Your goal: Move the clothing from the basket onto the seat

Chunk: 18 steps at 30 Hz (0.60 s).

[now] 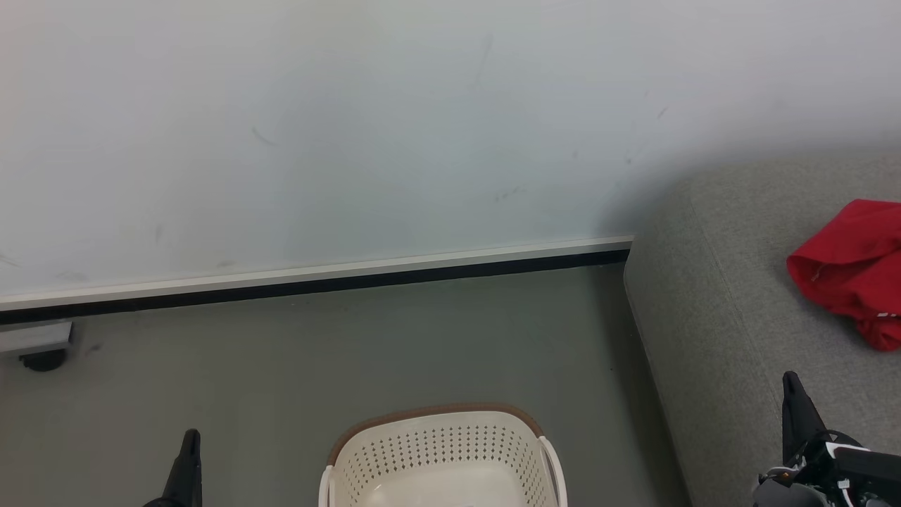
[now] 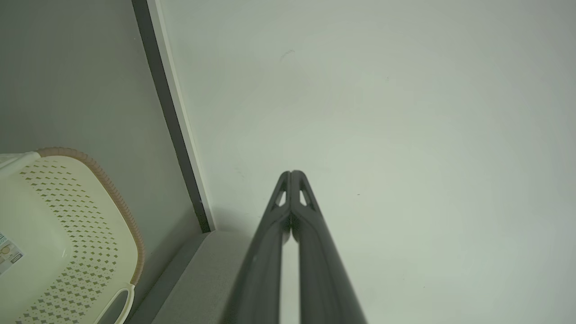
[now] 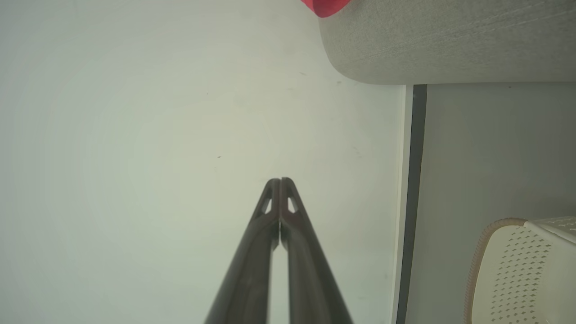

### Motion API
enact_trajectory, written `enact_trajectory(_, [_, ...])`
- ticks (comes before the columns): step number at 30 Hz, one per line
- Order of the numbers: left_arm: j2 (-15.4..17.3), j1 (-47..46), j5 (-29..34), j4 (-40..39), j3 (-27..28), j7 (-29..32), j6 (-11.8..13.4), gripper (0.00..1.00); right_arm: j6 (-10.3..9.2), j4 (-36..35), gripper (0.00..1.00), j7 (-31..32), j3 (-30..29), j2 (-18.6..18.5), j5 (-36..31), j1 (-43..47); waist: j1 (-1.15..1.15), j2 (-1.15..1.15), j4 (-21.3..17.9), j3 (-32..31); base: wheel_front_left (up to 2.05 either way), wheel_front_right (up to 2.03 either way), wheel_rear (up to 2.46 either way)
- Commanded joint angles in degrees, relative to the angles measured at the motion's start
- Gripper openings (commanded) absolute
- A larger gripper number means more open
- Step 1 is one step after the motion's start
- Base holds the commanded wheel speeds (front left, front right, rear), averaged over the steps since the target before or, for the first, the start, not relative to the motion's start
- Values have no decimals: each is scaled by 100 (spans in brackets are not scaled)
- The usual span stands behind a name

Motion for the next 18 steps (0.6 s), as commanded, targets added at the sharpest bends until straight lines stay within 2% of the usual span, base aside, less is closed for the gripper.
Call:
enact_trajectory(1, [-3,-58,-13,18,27,18,-35,0,2,-6,0,-23,20,-43,24,2,0,0,0,0,0,0,0])
enact_trajectory(18, [-3,-58,-13,17,27,18,-35,0,2,-19,0,-40,52,-69,53,-1,0,0,0,0,0,0,0])
